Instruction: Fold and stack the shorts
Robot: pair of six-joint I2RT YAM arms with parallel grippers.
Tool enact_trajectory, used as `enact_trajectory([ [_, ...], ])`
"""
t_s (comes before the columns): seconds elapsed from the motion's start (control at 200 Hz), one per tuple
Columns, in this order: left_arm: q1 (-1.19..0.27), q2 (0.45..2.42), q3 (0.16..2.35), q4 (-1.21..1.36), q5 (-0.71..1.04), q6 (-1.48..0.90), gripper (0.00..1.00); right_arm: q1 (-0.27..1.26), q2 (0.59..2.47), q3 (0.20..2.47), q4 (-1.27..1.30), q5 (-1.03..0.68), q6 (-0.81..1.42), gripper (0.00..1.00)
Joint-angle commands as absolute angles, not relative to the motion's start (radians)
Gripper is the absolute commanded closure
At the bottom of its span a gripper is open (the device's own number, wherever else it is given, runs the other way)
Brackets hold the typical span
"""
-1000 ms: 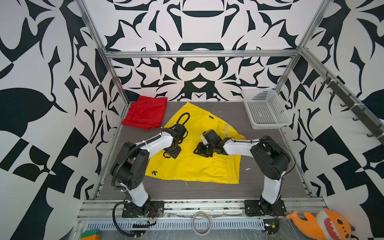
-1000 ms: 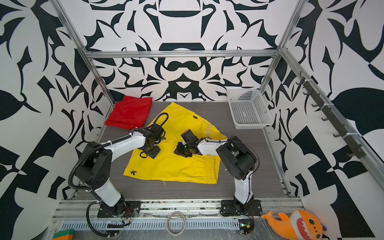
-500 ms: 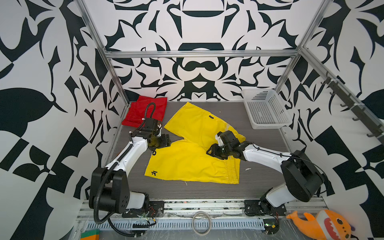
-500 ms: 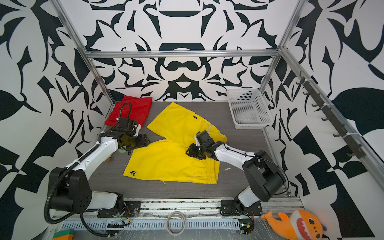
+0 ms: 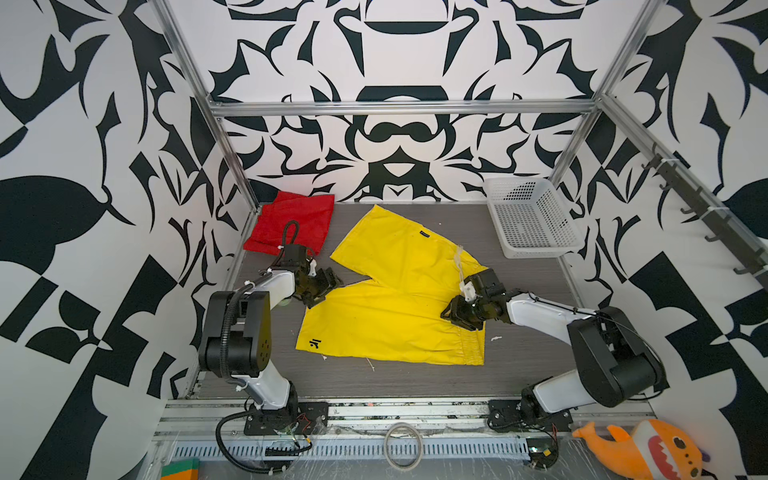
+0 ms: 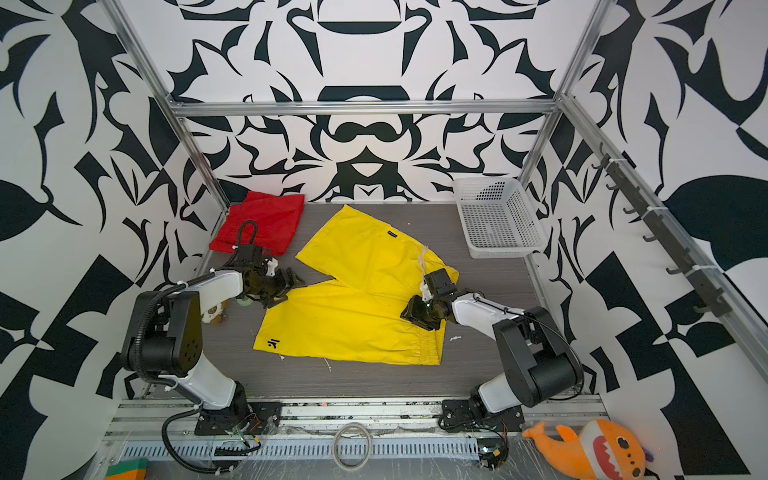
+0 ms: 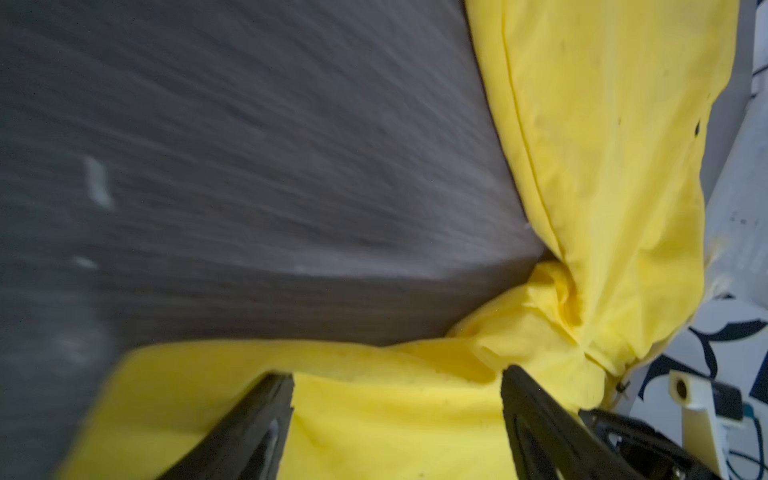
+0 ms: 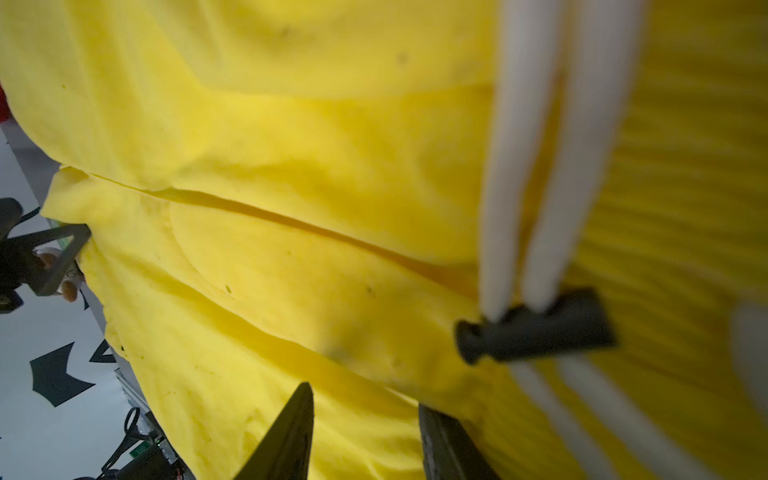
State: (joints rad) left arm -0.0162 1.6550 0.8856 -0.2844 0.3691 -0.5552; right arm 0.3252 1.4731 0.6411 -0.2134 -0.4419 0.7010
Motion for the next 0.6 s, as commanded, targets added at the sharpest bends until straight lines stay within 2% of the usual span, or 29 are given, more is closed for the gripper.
enact_trajectory([
  [0.0,0.052,1.685,0.89,-0.285,0.321,-0.584,0.16,0.27,1.477,0.605,-0.42,-0.326,0.599,0.53],
  [0.265,-0.03,1.433,0.905,-0.309,0.462,-0.604,0.16,0.276,1.389,0.769,-0.488,-0.38,0.566,0.53],
  [0.425,-0.066,1.324,0.903,-0.521,0.397,-0.597,0.16,0.26,1.284,0.823,-0.619,-0.351,0.519,0.5],
  [0.595,-0.064,1.13,0.753,-0.657,0.319,-0.745,0.16,0.099,1.09,0.717,-0.719,-0.365,0.57,0.42],
])
